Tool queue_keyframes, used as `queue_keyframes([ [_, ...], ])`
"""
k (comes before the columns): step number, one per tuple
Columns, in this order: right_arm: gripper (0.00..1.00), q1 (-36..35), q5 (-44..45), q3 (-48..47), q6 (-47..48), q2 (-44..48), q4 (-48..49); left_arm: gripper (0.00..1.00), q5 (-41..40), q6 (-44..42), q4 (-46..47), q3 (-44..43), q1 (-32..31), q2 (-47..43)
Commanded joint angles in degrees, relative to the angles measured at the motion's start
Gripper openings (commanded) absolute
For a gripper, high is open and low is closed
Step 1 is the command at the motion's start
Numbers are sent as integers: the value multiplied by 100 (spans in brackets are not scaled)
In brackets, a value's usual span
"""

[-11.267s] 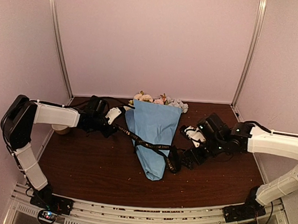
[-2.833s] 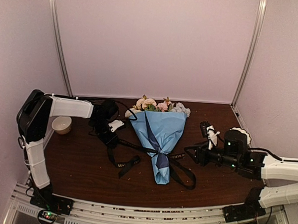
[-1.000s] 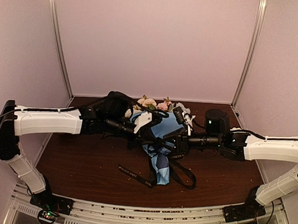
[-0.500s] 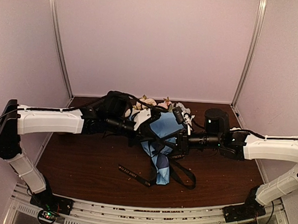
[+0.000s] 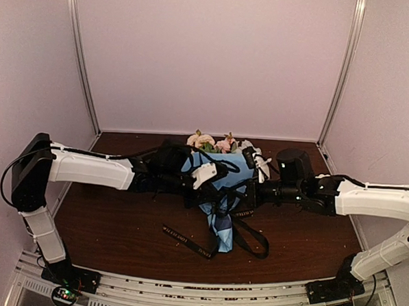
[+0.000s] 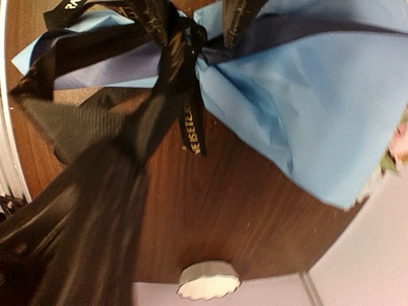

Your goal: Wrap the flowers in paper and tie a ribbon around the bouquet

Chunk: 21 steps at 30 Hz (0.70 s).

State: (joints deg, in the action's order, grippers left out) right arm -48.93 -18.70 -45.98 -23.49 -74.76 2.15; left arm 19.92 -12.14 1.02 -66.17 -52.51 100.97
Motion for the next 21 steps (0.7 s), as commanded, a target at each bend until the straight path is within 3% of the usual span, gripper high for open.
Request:
queue_keyframes([
  [1,0,8,516,-573,-244,-102,-207,42,-573,-272,-421,359,153,-21],
  [4,0,2,689,-631,-452,-178,-313,58,-402,-442,-55,862,153,-577],
  [7,0,-12,796,-623,-721,-202,-301,65,-240,-402,249,984,103,-909],
  [15,0,-56,929,-596,-946,-215,-213,93,-39,-96,988,632,-75,-382],
  [18,0,-56,905,-584,-934,-209,-230,95,26,-153,768,214,-75,-72],
  [21,0,-59,864,-569,-915,-165,-250,90,-336,-68,648,-129,-20,190],
])
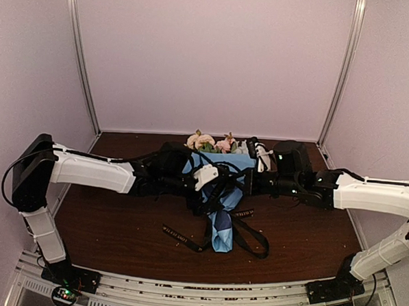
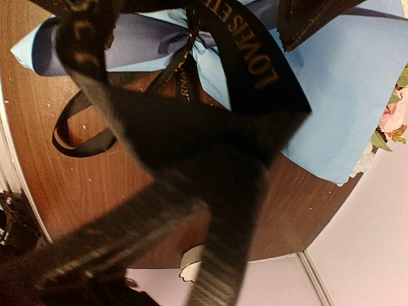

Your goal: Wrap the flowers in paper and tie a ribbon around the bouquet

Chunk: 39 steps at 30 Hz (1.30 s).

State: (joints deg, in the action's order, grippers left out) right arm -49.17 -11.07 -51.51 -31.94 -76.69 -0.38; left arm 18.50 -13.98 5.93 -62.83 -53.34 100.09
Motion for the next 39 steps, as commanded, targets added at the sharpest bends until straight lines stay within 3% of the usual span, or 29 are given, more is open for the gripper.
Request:
queue_keyframes([
  [1,0,-32,84,16,-60,55,18,88,-181,167,195,-501,134,323],
  [7,0,-36,-148,151,91,256,93,68,509,147,165,-600,394,450],
  [9,0,-37,-245,150,161,278,74,52,794,94,30,-698,390,526],
  [13,0,-27,-212,187,273,355,-124,0,1257,166,86,-704,395,568],
  [18,3,68,180,450,393,637,-789,0,1369,333,328,-562,323,597],
  [22,38,215,779,708,251,762,-1639,0,962,445,534,-436,245,595],
  [25,50,261,1104,1032,180,738,-1956,0,680,488,699,-301,202,517],
  [29,65,260,493,1095,392,226,-2075,0,509,644,1084,-16,201,363],
  [35,66,257,110,1024,547,-493,-2124,0,493,838,1300,214,201,228],
  [39,54,255,87,924,579,-929,-2416,0,575,930,1513,352,201,179],
])
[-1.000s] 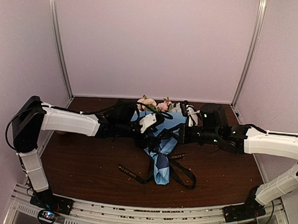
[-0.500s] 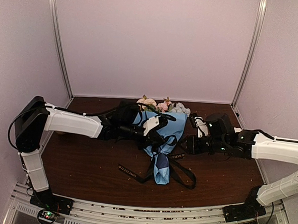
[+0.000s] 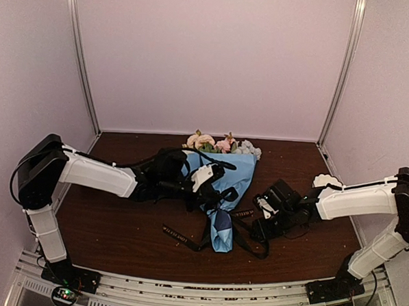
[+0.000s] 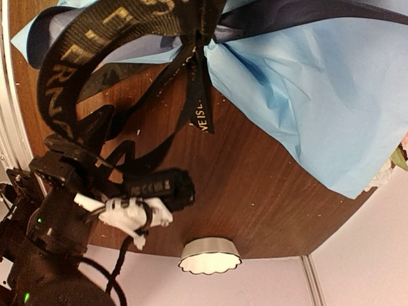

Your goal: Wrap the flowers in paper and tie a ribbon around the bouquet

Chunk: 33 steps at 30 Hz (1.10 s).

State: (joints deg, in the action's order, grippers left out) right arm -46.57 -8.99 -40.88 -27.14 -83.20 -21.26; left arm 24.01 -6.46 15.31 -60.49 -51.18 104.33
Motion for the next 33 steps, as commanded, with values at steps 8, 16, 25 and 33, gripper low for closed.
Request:
queue_keyframes([
  [8,0,81,1172,-430,85,46,-1019,0,-124,15,317,104,-15,-310],
  [16,0,6,1238,-1403,796,125,-1205,0,-336,-180,98,141,-15,-429],
  [25,13,-1188,-2683,-922,1221,398,-155,0,-625,-231,111,495,152,-708],
  [33,52,-1087,-1896,-851,1414,1138,-1005,0,-640,-344,-86,503,161,-765],
])
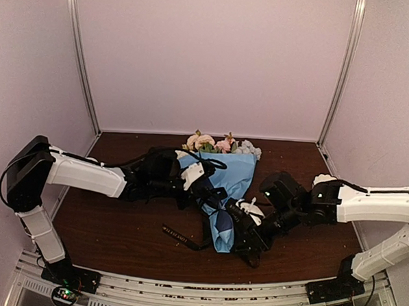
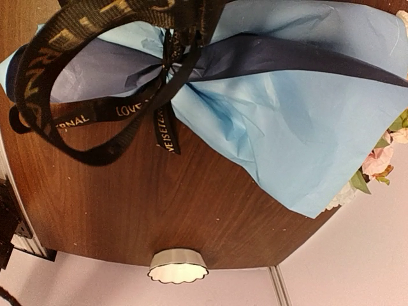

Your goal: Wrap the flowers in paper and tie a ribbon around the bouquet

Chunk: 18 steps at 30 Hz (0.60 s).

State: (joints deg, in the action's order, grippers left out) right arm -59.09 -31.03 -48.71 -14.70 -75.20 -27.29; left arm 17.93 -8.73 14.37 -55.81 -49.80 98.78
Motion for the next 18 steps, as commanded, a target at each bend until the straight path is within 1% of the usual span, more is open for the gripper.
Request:
queue_keyframes([
  [1,52,315,504,-66,106,406,-419,0,-24,-109,7,35,23,-210],
  [4,49,1070,1068,76,-357,518,-47,0,-25,-84,0,37,21,-210],
  [6,48,1656,1621,-3,-545,323,50,0,-6,-68,-10,32,23,-199],
  [9,50,2033,2258,-492,-356,-427,-122,0,27,-57,-66,10,19,-197],
  [13,55,2119,2643,-1562,307,-1816,-799,0,11,-67,-78,2,23,-210],
  [14,58,2113,2681,-1826,413,-2261,-1051,0,15,-67,-83,0,23,-204],
  [15,63,2108,2658,-2053,430,-2534,-1167,0,14,-67,-88,-6,23,-197],
  [16,68,2104,2589,-2214,437,-2751,-1199,0,15,-66,-82,-15,23,-189],
  [17,75,2102,2528,-2315,424,-2915,-1148,0,20,-55,-78,-24,23,-178],
  [18,79,2091,2472,-2385,392,-3027,-1095,0,25,-64,-83,-30,23,-164],
])
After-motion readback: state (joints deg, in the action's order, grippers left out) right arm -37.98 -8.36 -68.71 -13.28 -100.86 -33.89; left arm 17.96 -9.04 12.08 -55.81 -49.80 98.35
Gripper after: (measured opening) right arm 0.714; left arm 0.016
